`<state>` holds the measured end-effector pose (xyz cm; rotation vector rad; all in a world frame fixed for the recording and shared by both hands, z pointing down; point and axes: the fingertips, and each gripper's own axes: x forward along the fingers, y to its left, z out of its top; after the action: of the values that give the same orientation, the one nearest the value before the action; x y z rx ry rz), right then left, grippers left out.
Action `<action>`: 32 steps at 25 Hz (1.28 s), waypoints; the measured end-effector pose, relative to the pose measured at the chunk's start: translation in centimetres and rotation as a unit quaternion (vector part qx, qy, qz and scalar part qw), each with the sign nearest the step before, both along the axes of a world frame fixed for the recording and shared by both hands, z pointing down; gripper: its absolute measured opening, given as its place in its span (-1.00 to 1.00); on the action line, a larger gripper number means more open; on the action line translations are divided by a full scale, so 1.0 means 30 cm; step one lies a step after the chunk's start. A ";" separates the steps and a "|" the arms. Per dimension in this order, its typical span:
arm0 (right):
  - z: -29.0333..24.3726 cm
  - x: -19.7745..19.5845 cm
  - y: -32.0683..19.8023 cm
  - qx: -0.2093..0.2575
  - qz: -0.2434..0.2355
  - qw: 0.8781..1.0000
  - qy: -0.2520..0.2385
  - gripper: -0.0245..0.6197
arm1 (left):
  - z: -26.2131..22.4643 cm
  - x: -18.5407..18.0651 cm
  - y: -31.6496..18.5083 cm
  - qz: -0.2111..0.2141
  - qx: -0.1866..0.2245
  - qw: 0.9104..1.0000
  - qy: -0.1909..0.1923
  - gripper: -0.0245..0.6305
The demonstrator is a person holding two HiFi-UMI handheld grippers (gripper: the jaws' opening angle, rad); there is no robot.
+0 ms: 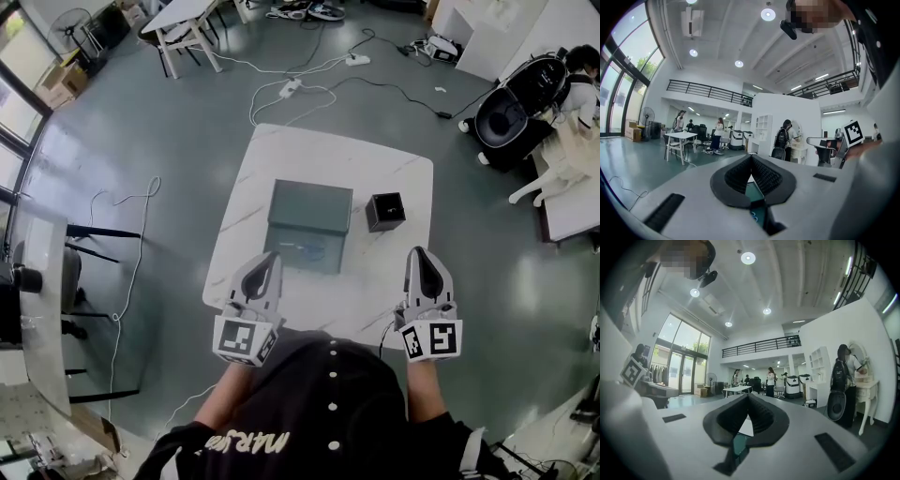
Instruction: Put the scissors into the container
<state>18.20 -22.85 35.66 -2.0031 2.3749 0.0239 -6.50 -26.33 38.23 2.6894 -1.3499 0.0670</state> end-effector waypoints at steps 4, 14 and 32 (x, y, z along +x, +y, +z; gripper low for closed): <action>0.014 0.017 0.016 0.000 0.008 1.000 0.007 -0.88 | 0.014 -0.002 0.004 -0.002 0.002 1.000 -0.004 -0.85; 0.047 0.061 0.021 -0.015 0.014 1.000 0.002 -0.88 | 0.035 -0.088 -0.018 -0.031 0.000 0.999 -0.019 -0.85; 0.049 0.001 -0.017 -0.022 -0.007 1.000 0.010 -0.88 | 0.040 -0.102 -0.029 -0.032 0.000 0.999 -0.024 -0.85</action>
<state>18.24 -23.35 37.15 -2.0137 2.4241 -0.0091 -9.57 -27.20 39.44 2.6584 -1.4466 0.1254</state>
